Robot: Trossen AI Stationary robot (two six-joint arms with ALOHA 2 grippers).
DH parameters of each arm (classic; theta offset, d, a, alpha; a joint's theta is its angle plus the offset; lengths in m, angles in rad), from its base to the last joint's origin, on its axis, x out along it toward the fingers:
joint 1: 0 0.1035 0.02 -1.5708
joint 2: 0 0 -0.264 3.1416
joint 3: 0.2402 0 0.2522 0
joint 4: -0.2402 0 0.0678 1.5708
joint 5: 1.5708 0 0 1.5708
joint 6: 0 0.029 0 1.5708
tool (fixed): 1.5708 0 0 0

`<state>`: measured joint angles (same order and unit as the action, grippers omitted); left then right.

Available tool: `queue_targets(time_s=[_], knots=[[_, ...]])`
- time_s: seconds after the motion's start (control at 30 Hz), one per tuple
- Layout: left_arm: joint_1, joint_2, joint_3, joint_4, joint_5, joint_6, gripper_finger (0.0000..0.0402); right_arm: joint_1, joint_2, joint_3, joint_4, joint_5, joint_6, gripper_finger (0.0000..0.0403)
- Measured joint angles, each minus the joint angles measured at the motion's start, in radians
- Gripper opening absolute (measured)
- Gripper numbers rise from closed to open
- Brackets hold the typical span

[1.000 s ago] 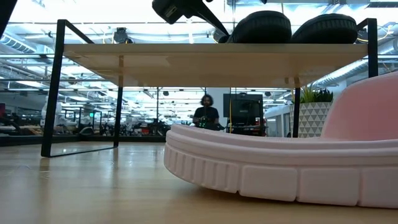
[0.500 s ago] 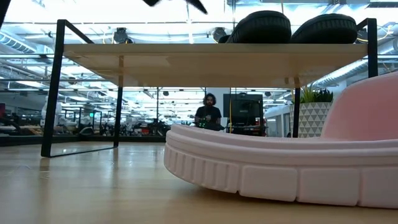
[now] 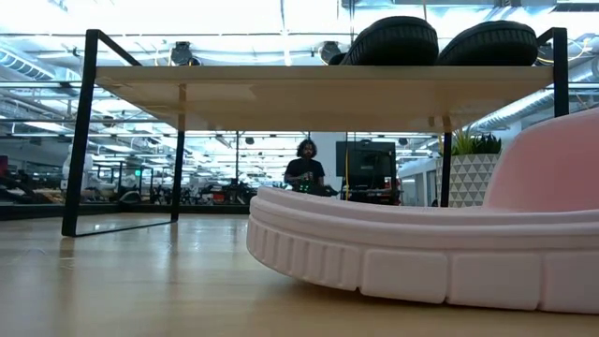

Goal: Pick and place slides into the shelf
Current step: Put the right pink slipper on the shelf

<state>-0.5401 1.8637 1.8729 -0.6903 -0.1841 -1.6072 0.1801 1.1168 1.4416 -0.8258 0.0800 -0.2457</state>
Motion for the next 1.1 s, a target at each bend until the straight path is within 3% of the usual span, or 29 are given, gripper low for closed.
queue_targets(time_s=[0.27, 0.5, 0.67, 0.9, 1.1], knots=[[-0.111, 0.000, -0.001, -0.070, 0.000, 0.032, 0.0220, 0.185, 0.000, -0.009, 0.113, -0.005, 0.138, 0.0148], [-0.206, 0.000, -0.001, -0.178, -0.007, 0.017, 0.0219, 0.381, 0.044, -0.009, 0.141, -0.051, 0.462, 0.0148], [-0.235, 0.001, -0.001, -0.191, -0.098, -0.045, 0.0213, 0.494, 0.084, -0.009, 0.141, -0.124, 0.651, 0.0148], [-0.259, 0.002, -0.001, -0.172, -0.229, -0.102, 0.0213, 0.651, 0.100, -0.009, 0.093, -0.316, 0.932, 0.0148], [-0.263, 0.002, -0.001, -0.173, -0.242, -0.155, 0.0214, 0.836, 0.097, -0.108, 0.075, -0.315, 1.172, 0.0148]])
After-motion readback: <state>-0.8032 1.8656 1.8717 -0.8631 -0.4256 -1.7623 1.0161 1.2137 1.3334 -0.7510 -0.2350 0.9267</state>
